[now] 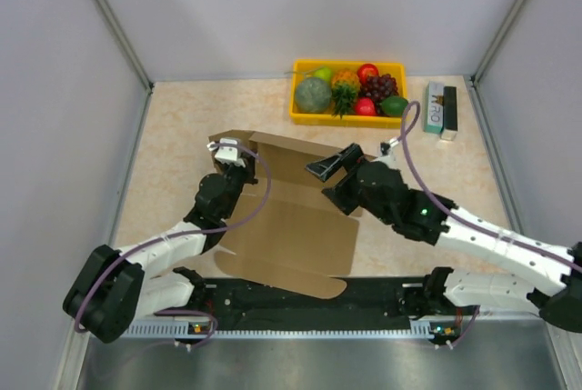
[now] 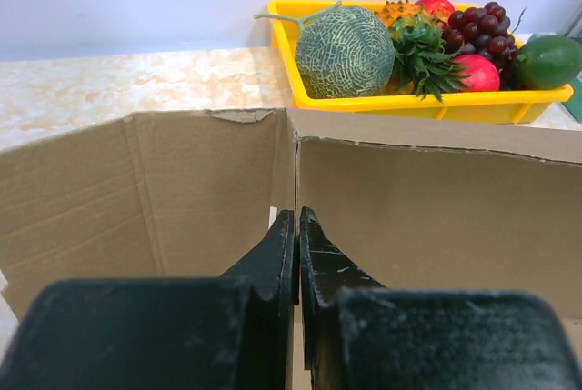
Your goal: Fold the paper box
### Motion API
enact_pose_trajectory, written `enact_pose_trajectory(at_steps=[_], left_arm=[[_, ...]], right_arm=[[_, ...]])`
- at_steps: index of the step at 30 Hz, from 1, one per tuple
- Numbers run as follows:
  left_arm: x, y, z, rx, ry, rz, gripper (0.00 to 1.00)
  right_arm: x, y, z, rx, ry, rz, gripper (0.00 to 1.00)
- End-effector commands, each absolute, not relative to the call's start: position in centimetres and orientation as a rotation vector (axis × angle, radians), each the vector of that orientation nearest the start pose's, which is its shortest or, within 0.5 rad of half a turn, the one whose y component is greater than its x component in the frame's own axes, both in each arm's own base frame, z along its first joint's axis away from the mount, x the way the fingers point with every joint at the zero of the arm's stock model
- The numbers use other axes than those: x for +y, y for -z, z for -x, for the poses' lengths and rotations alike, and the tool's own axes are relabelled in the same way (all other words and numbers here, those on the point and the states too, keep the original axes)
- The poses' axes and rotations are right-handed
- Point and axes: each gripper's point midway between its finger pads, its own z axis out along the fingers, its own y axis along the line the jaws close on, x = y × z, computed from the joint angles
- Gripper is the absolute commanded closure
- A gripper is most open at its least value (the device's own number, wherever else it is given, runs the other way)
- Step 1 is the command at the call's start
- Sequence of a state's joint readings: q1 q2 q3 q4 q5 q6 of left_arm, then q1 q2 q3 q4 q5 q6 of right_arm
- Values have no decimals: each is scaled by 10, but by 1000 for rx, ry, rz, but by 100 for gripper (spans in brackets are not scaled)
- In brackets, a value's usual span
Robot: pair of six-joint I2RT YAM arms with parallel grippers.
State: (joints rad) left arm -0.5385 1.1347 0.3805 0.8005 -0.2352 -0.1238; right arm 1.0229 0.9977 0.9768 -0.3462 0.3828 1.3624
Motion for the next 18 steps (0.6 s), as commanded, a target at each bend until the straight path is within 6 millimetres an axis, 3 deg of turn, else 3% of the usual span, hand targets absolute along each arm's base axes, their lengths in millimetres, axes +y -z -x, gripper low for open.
enact_pose_trajectory(at_steps=[1, 2, 9, 13, 15, 16, 17, 18], left_arm=[[-157, -224, -339, 1419, 391, -38, 100], [-157, -224, -338, 1415, 394, -36, 100], [-152, -228, -336, 1387, 379, -9, 100], [-150, -228, -334, 1375, 386, 10, 100], [-149, -225, -333, 1380, 384, 20, 100], [-148, -225, -333, 1378, 383, 25, 100], [-148, -225, -333, 1376, 387, 28, 100], [-148, -224, -333, 1375, 389, 30, 100]], right_arm=[[322, -294, -225, 1834, -1593, -1272, 8], [325, -285, -228, 1824, -1595, -1314, 10], [345, -290, -262, 1691, -1581, -1395, 13], [352, -270, -281, 1669, -1508, -1477, 17], [355, -272, -286, 1652, -1510, -1474, 21], [357, -283, -288, 1644, -1518, -1446, 21], [359, -272, -288, 1691, -1443, -1436, 22], [358, -272, -292, 1685, -1414, -1442, 22]])
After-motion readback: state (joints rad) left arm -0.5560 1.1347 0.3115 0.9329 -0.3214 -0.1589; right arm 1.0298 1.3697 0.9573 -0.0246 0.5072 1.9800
